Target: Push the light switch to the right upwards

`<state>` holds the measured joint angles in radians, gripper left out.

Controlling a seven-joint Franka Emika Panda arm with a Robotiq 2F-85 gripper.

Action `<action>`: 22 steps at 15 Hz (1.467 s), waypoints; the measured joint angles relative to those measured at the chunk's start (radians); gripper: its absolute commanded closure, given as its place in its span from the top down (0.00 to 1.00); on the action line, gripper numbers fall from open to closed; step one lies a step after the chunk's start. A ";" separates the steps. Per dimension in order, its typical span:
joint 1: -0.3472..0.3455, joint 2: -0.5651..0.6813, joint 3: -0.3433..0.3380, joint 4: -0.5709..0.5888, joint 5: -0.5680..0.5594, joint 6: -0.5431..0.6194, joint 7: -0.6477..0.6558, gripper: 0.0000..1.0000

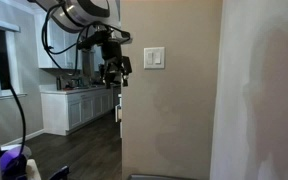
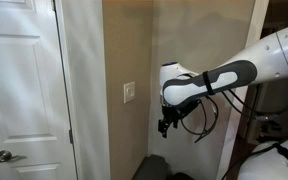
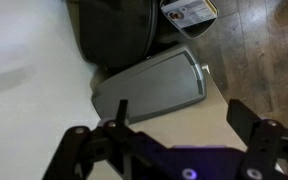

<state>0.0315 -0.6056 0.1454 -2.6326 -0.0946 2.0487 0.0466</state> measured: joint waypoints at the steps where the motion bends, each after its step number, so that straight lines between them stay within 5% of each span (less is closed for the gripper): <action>1: 0.000 0.000 0.000 0.000 0.000 0.000 0.000 1.00; 13: 0.000 0.000 0.000 0.000 0.000 0.000 0.000 1.00; 14: 0.000 0.000 0.000 0.000 0.000 0.000 0.000 0.75; 16: 0.000 0.000 -0.001 0.000 0.000 0.000 0.000 0.68; 22: 0.000 0.021 -0.007 0.050 -0.021 0.006 0.000 0.28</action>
<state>0.0316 -0.5849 0.1383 -2.5826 -0.1154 2.0548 0.0466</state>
